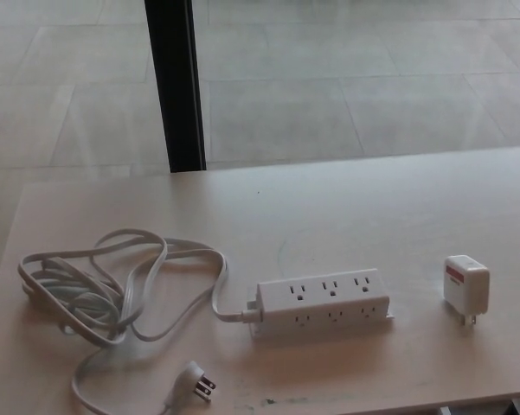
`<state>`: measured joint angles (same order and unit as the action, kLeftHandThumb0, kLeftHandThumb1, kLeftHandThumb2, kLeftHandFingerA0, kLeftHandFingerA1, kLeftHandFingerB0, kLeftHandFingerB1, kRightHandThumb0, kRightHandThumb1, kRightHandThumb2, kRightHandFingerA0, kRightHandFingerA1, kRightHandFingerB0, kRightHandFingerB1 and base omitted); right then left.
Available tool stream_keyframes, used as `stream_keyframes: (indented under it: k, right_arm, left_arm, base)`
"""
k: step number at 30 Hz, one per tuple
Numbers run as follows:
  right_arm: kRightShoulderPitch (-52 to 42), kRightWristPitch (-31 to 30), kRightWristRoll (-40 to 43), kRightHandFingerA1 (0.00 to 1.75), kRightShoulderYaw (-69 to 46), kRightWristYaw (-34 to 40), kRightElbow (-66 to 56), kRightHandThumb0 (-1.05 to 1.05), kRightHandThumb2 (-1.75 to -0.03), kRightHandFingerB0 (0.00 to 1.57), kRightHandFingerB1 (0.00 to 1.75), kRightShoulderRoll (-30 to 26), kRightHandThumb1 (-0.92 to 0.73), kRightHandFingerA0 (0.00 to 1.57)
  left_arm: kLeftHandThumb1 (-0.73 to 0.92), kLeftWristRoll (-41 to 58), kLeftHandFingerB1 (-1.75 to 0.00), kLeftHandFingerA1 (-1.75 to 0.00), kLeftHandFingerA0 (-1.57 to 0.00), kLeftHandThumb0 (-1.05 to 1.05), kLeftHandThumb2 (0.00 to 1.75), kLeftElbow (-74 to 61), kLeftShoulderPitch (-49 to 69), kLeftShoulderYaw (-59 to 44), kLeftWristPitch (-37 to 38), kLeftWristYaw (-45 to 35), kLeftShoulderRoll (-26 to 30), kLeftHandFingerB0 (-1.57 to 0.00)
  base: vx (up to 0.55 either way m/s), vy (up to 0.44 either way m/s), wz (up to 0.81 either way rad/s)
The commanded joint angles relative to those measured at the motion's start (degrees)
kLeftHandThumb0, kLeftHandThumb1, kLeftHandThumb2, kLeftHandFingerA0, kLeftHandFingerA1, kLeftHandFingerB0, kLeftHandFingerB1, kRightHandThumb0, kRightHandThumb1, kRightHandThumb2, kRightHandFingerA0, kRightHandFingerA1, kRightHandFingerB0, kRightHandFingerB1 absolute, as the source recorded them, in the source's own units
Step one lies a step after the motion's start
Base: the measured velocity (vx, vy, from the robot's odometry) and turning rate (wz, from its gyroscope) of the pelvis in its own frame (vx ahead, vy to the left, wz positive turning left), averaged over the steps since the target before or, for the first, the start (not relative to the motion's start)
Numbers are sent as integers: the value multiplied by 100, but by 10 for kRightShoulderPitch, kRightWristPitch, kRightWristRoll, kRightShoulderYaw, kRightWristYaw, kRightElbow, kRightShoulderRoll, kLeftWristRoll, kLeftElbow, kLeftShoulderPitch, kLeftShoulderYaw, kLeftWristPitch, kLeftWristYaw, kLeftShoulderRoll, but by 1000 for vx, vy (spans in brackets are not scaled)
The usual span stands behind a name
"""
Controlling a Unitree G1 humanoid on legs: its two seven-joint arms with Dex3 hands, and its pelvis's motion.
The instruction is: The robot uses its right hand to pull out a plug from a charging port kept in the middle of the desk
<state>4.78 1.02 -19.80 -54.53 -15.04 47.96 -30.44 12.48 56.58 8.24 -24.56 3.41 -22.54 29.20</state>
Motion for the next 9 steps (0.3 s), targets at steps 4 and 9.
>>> stream_keyframes:
  k: [4, 9]
  right_arm:
    - [12, -8, 269, 152, -215, 199, 124, -100, -79, 15, 149, 57, -76, 93]
    - [14, -1, 272, 153, -223, 190, 128, -103, -70, 15, 133, 57, -79, 97]
  left_arm:
    - [91, -4, -20, -61, -37, -95, 126, 9, 4, 2, 5, 18, 2, -8]
    - [92, -4, -30, -56, -38, -92, 87, 14, 3, 2, 8, 17, 3, -5]
  base:
    - [0, 0, 0]
    - [0, 0, 0]
